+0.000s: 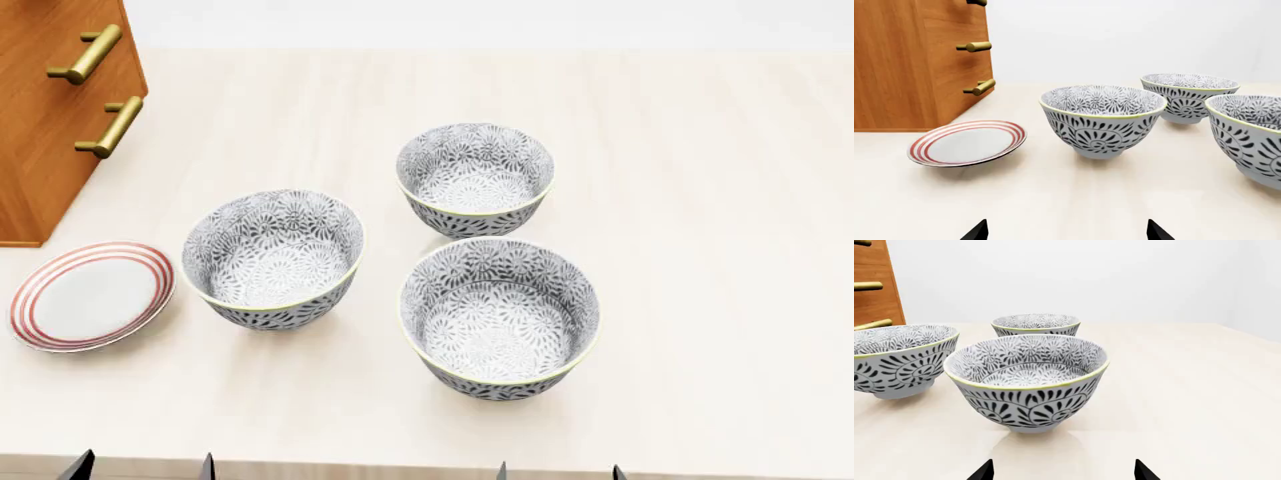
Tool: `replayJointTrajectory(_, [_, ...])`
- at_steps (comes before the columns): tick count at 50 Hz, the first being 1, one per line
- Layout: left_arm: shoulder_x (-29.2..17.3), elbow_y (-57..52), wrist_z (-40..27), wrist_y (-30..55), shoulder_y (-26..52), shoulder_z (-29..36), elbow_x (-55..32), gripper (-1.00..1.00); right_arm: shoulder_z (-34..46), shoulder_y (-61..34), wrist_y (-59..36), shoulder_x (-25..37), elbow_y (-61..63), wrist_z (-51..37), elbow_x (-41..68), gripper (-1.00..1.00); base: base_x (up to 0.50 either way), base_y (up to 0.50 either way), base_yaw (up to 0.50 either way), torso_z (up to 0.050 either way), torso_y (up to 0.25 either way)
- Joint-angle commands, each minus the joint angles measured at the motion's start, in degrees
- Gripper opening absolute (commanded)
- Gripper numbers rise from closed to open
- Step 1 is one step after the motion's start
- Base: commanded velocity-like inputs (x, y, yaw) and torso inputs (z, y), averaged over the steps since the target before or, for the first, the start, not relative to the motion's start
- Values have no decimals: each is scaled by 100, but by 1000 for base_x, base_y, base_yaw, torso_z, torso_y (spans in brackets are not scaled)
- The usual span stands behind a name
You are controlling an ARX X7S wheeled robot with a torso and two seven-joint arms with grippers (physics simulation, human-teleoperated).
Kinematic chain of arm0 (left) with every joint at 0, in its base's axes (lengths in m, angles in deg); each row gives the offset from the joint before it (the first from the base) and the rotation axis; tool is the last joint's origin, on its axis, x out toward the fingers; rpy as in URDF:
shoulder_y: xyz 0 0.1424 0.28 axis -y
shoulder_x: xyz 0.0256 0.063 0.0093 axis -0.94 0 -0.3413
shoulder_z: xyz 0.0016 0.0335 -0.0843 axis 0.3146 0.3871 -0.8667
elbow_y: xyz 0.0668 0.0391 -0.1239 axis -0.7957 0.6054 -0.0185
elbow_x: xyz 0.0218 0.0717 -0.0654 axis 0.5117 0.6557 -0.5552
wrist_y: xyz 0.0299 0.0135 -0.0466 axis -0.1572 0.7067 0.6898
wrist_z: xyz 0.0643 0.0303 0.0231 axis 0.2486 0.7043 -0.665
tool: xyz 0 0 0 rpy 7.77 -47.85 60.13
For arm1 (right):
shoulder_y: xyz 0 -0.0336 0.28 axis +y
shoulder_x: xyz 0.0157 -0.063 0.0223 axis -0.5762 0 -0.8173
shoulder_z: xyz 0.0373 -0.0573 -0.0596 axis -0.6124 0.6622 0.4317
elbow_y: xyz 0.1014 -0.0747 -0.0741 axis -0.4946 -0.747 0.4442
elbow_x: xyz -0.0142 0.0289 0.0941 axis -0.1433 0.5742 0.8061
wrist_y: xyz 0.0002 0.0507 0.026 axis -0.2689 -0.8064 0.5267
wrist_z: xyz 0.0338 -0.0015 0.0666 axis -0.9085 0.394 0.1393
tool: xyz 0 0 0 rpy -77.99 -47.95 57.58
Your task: Stack the bowl at the front on the bowl in the middle.
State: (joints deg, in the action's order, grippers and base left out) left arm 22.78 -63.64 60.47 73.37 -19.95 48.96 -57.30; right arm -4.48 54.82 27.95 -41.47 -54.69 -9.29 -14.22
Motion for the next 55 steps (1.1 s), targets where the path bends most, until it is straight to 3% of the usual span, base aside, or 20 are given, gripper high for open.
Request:
replayJointTrajectory(1, [-253,-124,-304,100,-13,299,-252,100,213,0,-84,171,93,-216,171,100,0,0,0,0,0])
replayJointTrajectory(21, [-423,45,-507,-53,15,525,-388,100,481,-52,-48,364,-102,-517,324,100,0,0,0,0,0])
replayJointTrajectory(26, [-491,-509,-462,800,-41,524,-693,100,507,-21,-277,403,286,-571,418,100,0,0,0,0,0])
replayJointTrajectory(32, [-606,-1554,-723,1845,135,391,-878,100,519,-104,-1315,578,1437,-652,554,100,0,0,0,0,0])
replayJointTrajectory(36, [-683,-2622,-952,2705,409,278,-1041,100,414,-527,-2372,707,2334,-791,616,100,0,0,0,0,0])
replayJointTrajectory(42, [-750,-3331,-1085,3586,927,225,-1271,100,322,-1157,-3923,859,3447,-806,910,100,0,0,0,0,0])
replayJointTrajectory(47, [-823,-4057,-1185,4343,1172,136,-1525,100,282,-1651,-4519,968,3902,-990,854,100,0,0,0,0,0])
replayJointTrajectory(55, [-852,-4269,-1388,4384,1438,107,-1446,100,155,-2099,-5267,1025,4362,-1055,1015,100,0,0,0,0,0])
